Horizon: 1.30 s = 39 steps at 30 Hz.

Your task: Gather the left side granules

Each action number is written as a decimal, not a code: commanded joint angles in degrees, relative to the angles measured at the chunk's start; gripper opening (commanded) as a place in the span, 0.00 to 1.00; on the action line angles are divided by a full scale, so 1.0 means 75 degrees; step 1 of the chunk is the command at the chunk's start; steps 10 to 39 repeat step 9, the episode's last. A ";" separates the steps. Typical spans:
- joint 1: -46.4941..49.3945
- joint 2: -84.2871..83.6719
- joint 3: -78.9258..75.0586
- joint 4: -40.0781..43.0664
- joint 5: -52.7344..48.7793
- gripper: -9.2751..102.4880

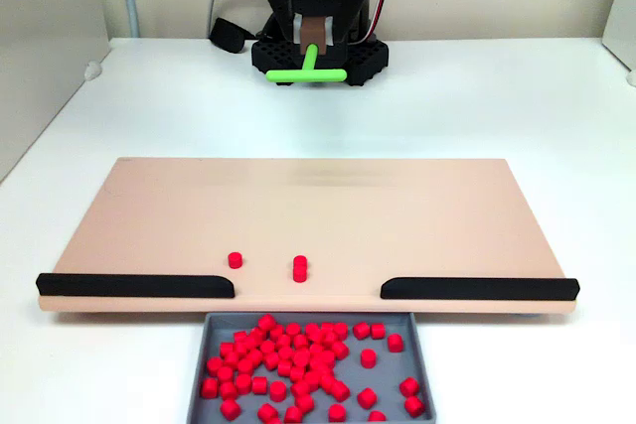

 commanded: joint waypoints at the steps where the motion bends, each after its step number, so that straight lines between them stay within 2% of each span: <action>1: -0.0047 0.0176 -0.0176 0.0012 0.0012 0.08; 39: -0.0070 0.0211 -0.0176 0.0012 -0.0023 0.08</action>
